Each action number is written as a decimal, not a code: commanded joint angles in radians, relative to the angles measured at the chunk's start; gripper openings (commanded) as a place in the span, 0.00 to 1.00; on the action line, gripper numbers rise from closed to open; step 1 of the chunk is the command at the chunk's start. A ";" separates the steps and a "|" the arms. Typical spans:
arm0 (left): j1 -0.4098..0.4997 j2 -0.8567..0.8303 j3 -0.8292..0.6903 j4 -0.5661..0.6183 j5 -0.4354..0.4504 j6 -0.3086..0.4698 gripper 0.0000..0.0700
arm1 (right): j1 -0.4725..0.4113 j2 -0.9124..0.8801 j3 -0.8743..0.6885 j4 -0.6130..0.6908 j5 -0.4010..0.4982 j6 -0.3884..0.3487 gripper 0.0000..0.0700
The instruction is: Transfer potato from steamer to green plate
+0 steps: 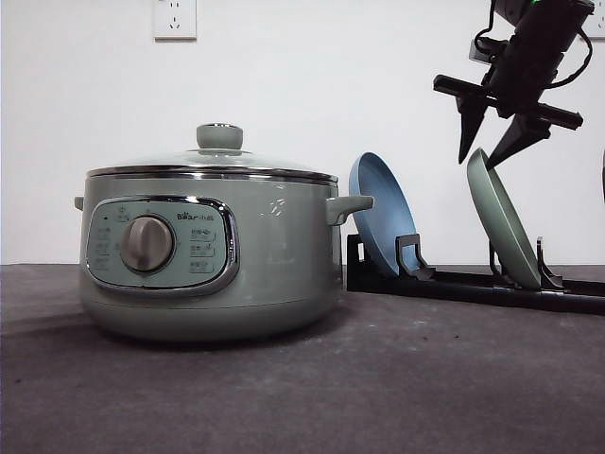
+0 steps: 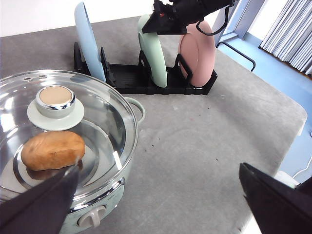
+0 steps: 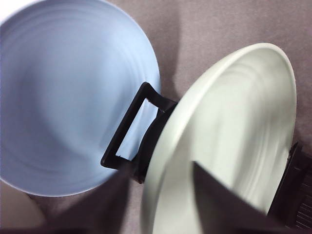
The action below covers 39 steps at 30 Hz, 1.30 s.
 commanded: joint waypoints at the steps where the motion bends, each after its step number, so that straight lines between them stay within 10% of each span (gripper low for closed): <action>1: -0.003 0.007 0.022 0.008 0.005 0.019 0.97 | -0.001 0.020 0.025 0.007 0.000 0.012 0.03; 21: -0.003 0.006 0.022 -0.016 0.005 0.019 0.97 | 0.007 -0.261 0.027 -0.063 -0.111 0.041 0.00; 34: -0.003 0.006 0.022 -0.015 0.005 0.020 0.97 | 0.251 -0.542 0.022 -0.464 -0.116 -0.302 0.00; 39: -0.003 0.006 0.022 -0.015 0.005 0.020 0.97 | 0.433 -0.577 0.019 -0.619 0.022 -0.349 0.00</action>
